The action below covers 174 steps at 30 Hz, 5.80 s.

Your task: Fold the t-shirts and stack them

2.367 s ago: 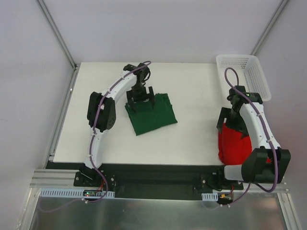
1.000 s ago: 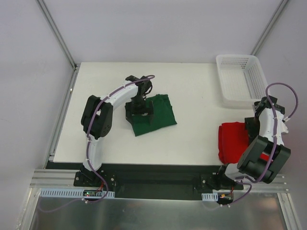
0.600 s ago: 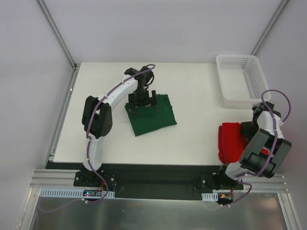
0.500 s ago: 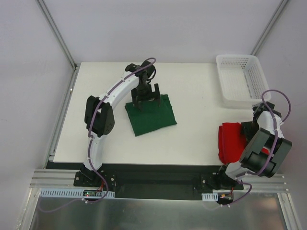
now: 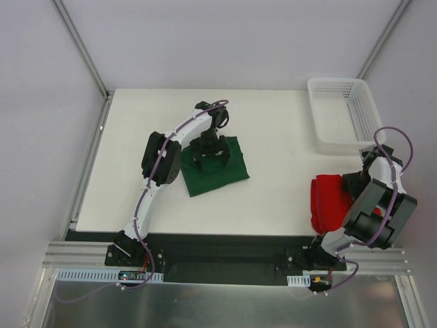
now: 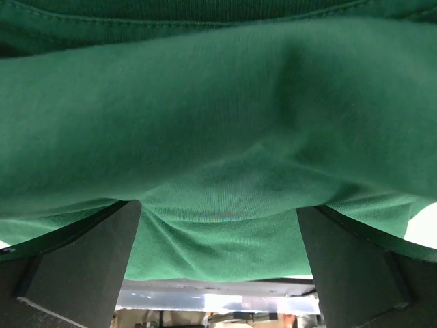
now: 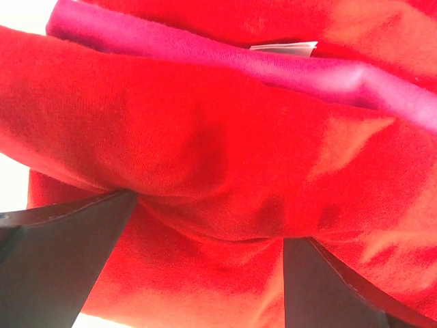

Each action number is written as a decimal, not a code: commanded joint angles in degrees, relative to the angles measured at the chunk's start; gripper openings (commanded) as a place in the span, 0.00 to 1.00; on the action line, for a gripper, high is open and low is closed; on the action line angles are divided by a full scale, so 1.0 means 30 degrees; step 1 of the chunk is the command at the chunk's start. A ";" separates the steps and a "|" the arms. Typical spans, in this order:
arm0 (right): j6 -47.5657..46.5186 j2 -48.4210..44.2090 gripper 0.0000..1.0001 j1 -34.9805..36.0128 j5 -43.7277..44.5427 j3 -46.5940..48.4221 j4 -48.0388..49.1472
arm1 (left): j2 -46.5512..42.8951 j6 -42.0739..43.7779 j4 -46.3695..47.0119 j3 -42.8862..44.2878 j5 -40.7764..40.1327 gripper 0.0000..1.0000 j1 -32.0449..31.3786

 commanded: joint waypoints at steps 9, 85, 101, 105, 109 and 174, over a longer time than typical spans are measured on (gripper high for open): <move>-0.1293 0.0718 0.96 -0.0117 -0.0923 0.0600 0.0490 | -0.0273 -0.0173 -0.1959 -0.2602 -0.3294 0.99 0.0760; -0.8644 1.8881 0.96 2.0653 -1.0737 2.5353 -0.7185 | -1.1729 -0.0351 0.2582 -1.6877 -0.4379 0.99 0.9083; -1.1986 1.7072 0.96 2.2061 -0.5408 2.5919 -0.4326 | -1.2580 0.0118 0.2817 -1.7493 -0.3295 0.99 0.7620; -1.2161 1.7445 0.96 2.2090 -0.4851 2.5736 -0.3494 | -1.2872 -0.0028 0.2758 -1.7699 -0.2827 0.99 0.6653; -1.1959 1.7974 0.96 2.2090 -0.5023 2.6351 -0.2036 | -1.3136 -0.0175 0.2758 -1.7786 -0.2738 0.99 0.5687; -1.1840 0.2010 0.96 2.1626 0.0365 0.9718 -0.3290 | -1.5191 -0.3951 0.3725 -2.1919 -0.2825 0.99 -0.5004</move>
